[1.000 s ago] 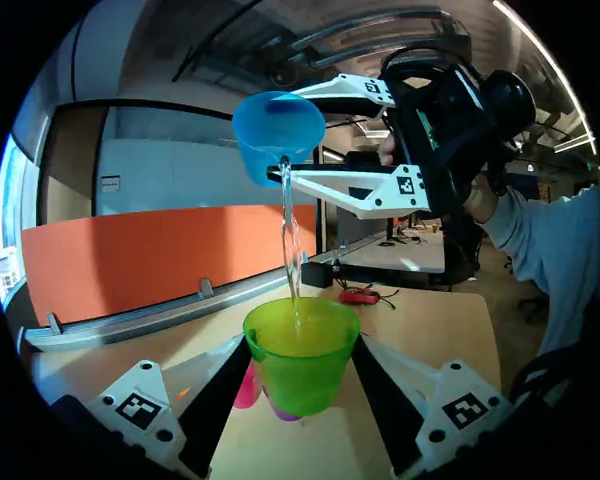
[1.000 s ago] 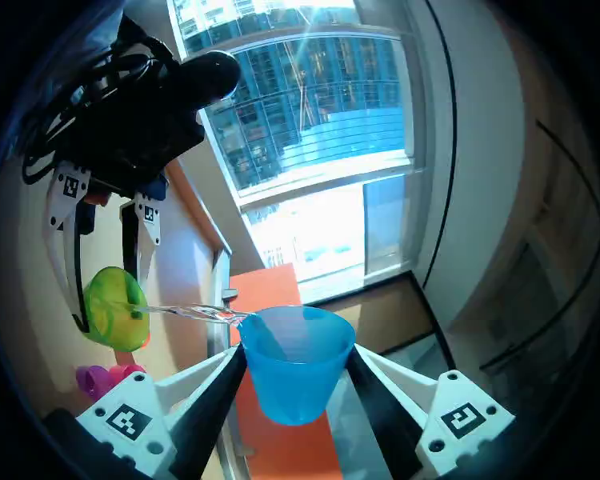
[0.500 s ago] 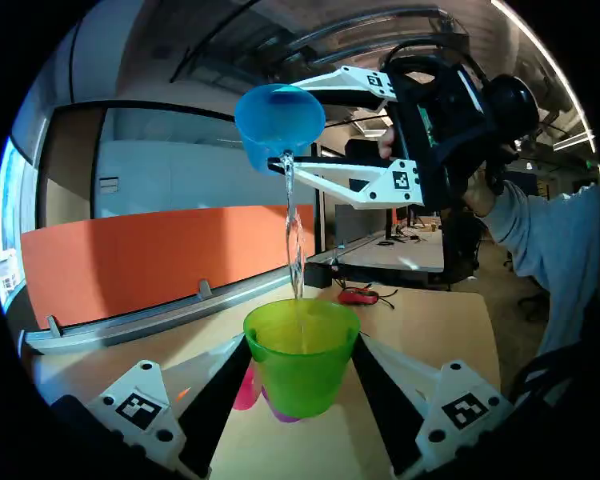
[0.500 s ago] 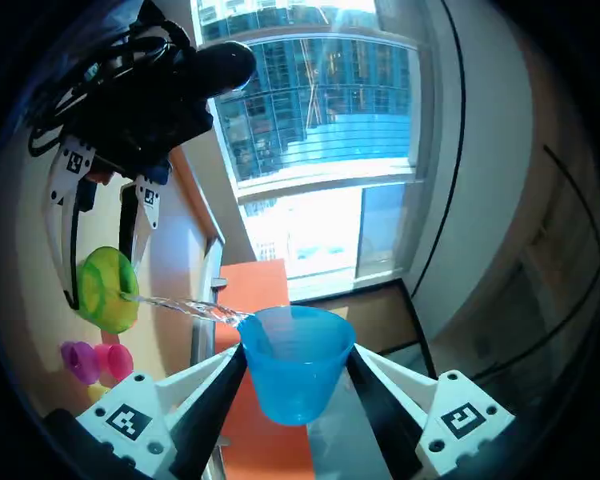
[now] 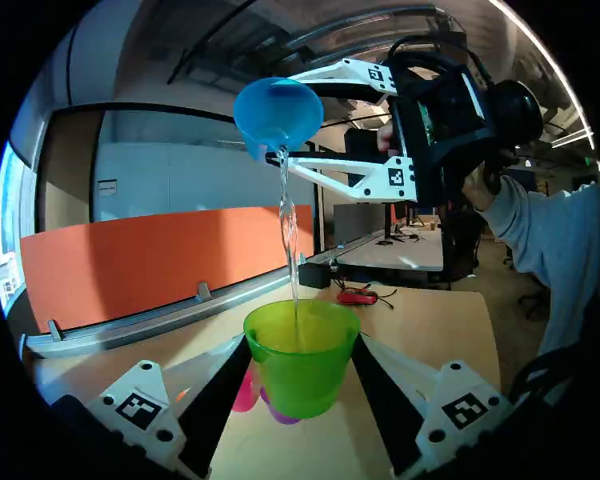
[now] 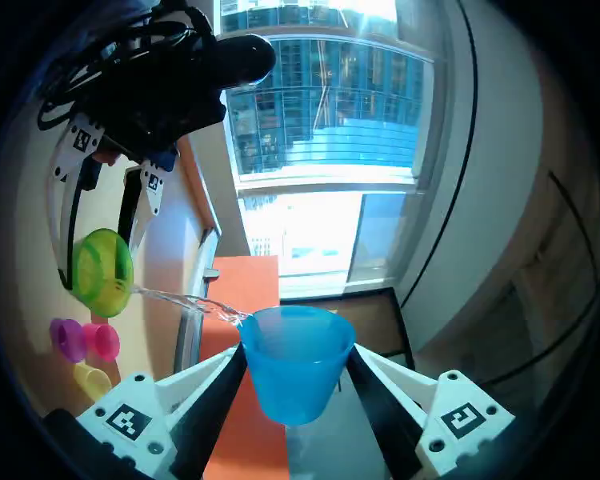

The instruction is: Pour water

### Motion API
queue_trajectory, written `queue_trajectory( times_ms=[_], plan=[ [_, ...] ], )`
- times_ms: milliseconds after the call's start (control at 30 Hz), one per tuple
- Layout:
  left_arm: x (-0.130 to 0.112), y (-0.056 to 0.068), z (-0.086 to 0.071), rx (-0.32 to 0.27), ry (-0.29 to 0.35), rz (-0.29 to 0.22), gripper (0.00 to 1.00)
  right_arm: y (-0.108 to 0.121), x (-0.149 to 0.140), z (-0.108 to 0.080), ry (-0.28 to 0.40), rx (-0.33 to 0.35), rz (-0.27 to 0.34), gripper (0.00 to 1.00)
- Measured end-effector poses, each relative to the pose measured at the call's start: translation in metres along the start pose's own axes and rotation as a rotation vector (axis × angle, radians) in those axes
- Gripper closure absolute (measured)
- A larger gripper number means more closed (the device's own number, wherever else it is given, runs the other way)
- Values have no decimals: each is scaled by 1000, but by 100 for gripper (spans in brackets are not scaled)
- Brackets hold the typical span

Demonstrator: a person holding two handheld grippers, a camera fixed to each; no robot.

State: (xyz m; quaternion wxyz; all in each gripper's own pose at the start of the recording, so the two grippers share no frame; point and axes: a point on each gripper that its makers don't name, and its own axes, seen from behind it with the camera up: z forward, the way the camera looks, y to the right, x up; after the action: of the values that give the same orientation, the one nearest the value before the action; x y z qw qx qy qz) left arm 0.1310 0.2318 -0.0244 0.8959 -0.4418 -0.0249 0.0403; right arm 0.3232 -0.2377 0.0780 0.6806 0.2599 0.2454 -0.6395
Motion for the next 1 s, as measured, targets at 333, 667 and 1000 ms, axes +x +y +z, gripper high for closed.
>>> queue_trajectory(
  times_ms=[333, 667, 1000],
  plan=[
    [3, 2, 1, 0, 8, -4, 15, 5, 5, -2, -2, -3, -83, 11],
    [5, 2, 1, 1, 12, -5, 15, 6, 18, 0, 6, -5, -166, 11],
    [7, 2, 2, 0, 17, -4, 15, 2, 29, 4, 18, -7, -253, 11]
  ],
)
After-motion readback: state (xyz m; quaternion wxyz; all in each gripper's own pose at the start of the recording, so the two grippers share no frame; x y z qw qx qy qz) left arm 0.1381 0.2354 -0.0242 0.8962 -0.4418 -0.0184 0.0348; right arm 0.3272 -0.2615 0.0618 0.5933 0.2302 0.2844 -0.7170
